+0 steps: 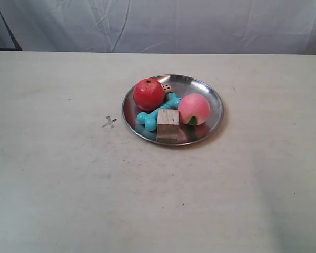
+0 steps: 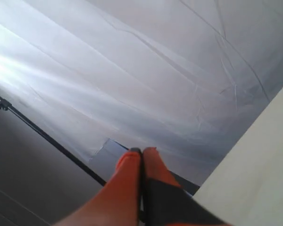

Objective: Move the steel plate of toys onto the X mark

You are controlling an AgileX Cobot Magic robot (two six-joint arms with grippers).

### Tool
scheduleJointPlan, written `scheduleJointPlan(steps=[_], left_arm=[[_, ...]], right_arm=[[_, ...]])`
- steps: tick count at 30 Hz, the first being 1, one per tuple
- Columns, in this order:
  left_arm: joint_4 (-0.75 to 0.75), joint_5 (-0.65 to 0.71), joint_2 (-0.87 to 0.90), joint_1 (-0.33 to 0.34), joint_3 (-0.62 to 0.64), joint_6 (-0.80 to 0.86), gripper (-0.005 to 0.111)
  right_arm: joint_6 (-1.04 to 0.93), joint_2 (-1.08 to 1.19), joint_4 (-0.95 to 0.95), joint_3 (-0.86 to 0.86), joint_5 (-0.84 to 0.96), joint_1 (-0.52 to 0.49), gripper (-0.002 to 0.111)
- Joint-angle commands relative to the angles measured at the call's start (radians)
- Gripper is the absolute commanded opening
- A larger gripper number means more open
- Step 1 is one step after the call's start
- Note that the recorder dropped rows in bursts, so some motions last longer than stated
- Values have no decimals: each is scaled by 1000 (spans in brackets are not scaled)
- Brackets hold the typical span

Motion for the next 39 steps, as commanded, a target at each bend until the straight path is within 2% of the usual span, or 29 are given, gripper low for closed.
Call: scheduleJointPlan(steps=[1, 3, 7, 10, 11, 13, 15, 18, 23, 27, 31, 34, 39], left_arm=[[-4, -108, -6, 3, 3, -7, 0], [-55, -186, -6, 3, 3, -32, 0], [-231, -386, -6, 3, 3, -355, 0], [-463, -530, -6, 3, 3, -393, 0], [-569, -544, -6, 3, 3, -450, 0], [-755, -483, -6, 3, -38, -511, 0], [-860, -340, 22, 3, -116, -516, 0], [-791, -200, 131, 3, -236, -546, 0], [-703, -177, 454, 3, -421, -683, 0], [-498, -152, 755, 3, -550, -860, 0], [-258, -191, 1013, 3, -646, -1096, 0], [-90, -202, 1138, -8, -705, -1258, 0], [121, -197, 1297, -8, -780, -1391, 0]], right_arm=[[-10, -6, -28, 1, 62, -3, -1], [-10, -6, -54, 1, 112, -3, -1], [-10, -6, -88, 1, 138, -3, -1], [-10, -6, -114, 1, 138, -3, -1], [-10, -6, -125, 1, 138, -3, -1], [-11, -6, -142, 1, 133, -3, -1], [-12, -6, -161, 1, 112, -3, -1], [-12, -6, -183, 1, 48, -3, -1], [-10, 37, -155, 1, -126, -3, -1], [-8, 137, -162, -24, -236, -3, -1], [-18, 305, -301, -119, -230, -3, -1], [-18, 489, -420, -219, -186, -3, -1], [-18, 834, -456, -443, 27, -3, -1]])
